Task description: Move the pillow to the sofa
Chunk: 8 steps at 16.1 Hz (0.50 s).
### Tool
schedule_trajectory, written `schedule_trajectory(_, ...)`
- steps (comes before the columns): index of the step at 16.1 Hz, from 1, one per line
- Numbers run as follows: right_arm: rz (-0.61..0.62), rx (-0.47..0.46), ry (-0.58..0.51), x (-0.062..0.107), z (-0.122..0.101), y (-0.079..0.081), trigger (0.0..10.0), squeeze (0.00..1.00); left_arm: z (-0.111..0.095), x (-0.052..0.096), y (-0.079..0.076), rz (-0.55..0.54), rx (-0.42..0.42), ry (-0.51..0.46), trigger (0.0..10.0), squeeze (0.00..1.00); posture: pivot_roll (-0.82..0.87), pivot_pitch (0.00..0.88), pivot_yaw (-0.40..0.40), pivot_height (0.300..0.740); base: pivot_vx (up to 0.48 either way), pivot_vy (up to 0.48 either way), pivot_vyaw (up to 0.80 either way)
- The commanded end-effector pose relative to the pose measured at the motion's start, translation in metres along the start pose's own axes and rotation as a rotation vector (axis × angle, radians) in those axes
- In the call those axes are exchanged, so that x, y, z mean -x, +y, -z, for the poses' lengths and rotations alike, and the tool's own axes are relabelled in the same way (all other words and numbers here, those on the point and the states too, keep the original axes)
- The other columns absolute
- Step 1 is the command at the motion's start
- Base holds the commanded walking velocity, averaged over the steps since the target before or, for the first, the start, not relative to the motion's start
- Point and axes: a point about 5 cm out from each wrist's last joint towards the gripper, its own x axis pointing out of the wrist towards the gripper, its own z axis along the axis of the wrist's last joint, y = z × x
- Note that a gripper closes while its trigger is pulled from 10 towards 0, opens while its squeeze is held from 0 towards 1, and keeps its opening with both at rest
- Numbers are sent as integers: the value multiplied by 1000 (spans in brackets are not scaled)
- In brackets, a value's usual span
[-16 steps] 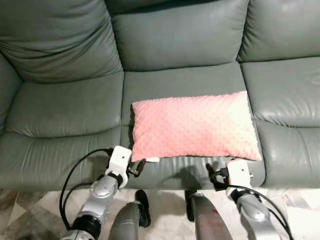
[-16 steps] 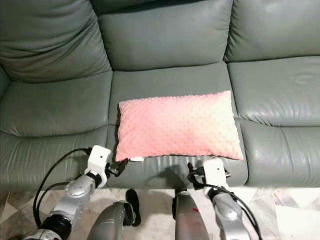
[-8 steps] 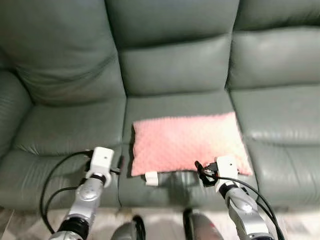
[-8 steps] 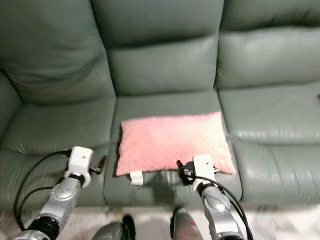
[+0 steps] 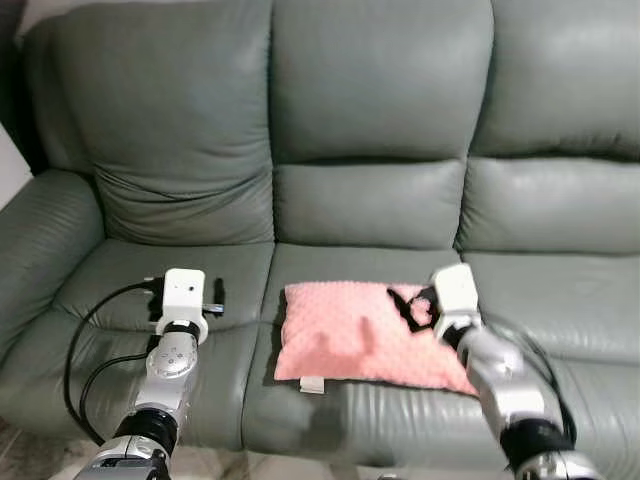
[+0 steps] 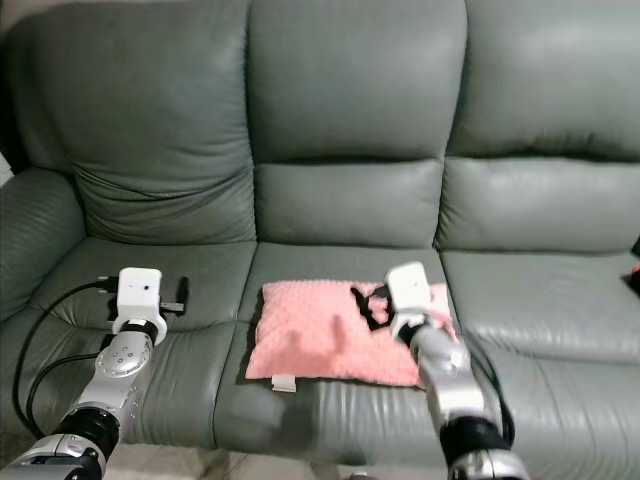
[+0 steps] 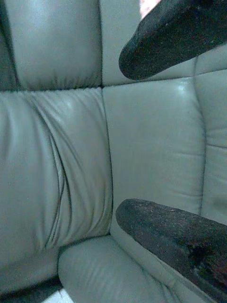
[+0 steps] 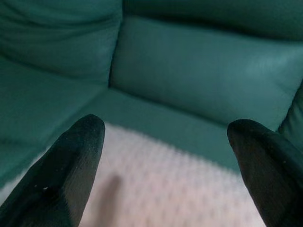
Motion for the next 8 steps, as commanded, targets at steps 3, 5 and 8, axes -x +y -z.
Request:
schedule_trajectory(3,11,-34,-18,-1,-2,1,10000,0,-5,-2,-4,-9,1,-18,10000,0,-176,0,25,740,0,0,0)
schedule_trajectory(5,20,-48,-19,0,1,4,10000,0,-5,-3,8,-137,-86,-10,10000,0,-166,0,15,740,0,0,0)
schedule_trajectory(8,-27,-31,-26,-3,1,15,10000,0,-5,-4,27,-203,-48,-4,10000,0,-137,0,-7,740,0,0,0)
